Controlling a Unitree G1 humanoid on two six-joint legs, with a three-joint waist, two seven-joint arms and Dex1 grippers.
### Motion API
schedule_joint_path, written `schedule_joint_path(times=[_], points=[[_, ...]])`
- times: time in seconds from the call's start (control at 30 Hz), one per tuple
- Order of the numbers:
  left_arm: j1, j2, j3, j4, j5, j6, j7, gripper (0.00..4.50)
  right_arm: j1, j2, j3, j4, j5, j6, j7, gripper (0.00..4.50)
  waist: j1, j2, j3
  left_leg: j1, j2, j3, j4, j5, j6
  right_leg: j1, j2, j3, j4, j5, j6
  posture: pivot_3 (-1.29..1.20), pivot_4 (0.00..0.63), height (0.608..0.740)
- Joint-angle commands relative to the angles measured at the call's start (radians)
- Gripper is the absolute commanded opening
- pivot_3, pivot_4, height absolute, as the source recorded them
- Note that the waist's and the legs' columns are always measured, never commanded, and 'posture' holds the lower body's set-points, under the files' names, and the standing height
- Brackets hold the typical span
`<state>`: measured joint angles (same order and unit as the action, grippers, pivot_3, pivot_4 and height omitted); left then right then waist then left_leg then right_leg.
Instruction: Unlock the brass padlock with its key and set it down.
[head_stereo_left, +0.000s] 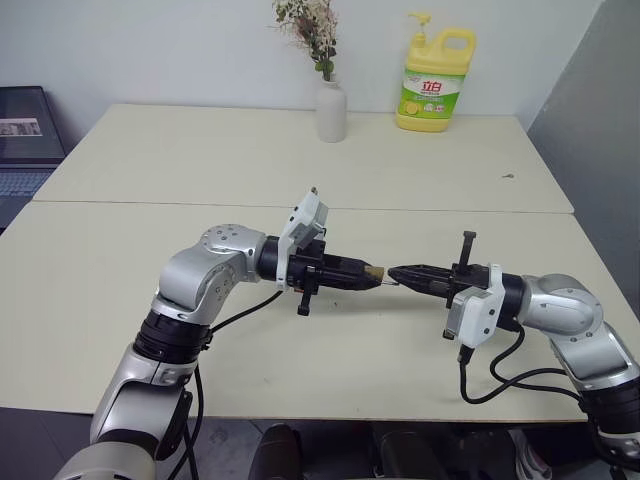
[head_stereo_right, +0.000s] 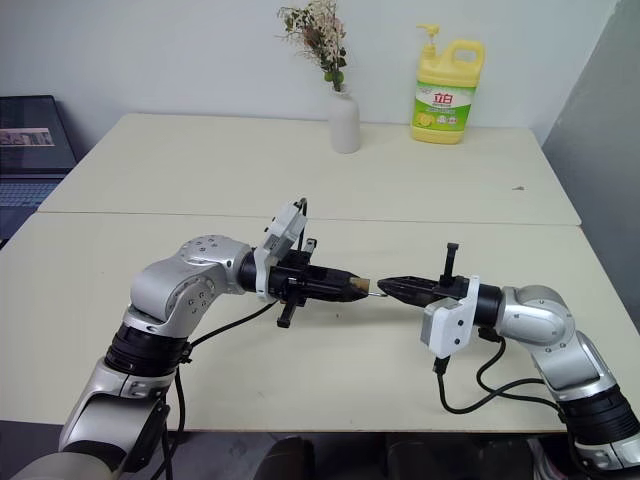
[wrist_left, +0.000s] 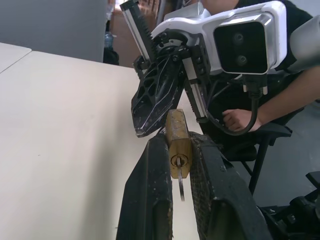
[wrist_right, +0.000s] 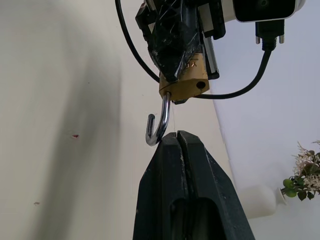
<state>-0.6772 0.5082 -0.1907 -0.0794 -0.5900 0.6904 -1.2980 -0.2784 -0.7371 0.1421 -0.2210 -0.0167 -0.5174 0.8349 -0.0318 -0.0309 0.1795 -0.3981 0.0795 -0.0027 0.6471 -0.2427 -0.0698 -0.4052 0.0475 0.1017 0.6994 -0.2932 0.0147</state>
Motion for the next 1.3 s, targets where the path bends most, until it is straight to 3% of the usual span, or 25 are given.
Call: schedule_joint_path(times=[0.03,0.83,1.1,1.2,1.3], points=[[-0.005,0.007,0.018,-0.041,-0.020,-0.004,0.000,0.16,0.007,-0.004,-0.004,-0.023,0.023,-0.007,0.006,0.00,0.000,0.000,0.000,0.000,0.000,0.000,0.000,0.000,0.000,0.000,0.000,0.000,0.000,0.000,0.000,0.00,0.150,0.740],[-0.003,0.001,0.015,-0.041,-0.014,-0.014,0.021,0.16,0.029,-0.006,-0.008,-0.051,0.033,0.024,0.023,0.00,0.000,0.000,0.000,0.000,0.000,0.000,0.000,0.000,0.000,0.000,0.000,0.000,0.000,0.000,0.000,0.00,0.150,0.740],[0.057,0.014,0.015,-0.043,0.017,-0.010,0.083,0.16,0.176,-0.110,-0.116,-0.137,0.141,0.268,0.054,0.00,0.001,0.000,0.000,0.000,0.000,0.000,0.000,0.000,0.000,0.000,0.000,0.000,0.000,0.000,0.000,0.00,0.150,0.740],[0.086,0.010,0.009,-0.028,0.037,-0.012,0.120,0.16,0.254,-0.118,-0.154,-0.231,0.206,0.360,0.054,0.60,0.000,0.000,0.000,0.000,0.000,-0.001,0.000,0.000,0.000,0.000,0.000,-0.001,0.000,0.000,0.000,0.00,0.150,0.740],[0.109,-0.005,0.001,-0.013,0.052,-0.007,0.155,0.16,0.297,-0.122,-0.168,-0.326,0.263,0.477,0.051,1.60,-0.001,0.000,0.000,0.000,0.000,-0.001,0.000,0.000,0.000,0.000,0.000,0.000,0.000,-0.001,0.001,0.00,0.150,0.740]])
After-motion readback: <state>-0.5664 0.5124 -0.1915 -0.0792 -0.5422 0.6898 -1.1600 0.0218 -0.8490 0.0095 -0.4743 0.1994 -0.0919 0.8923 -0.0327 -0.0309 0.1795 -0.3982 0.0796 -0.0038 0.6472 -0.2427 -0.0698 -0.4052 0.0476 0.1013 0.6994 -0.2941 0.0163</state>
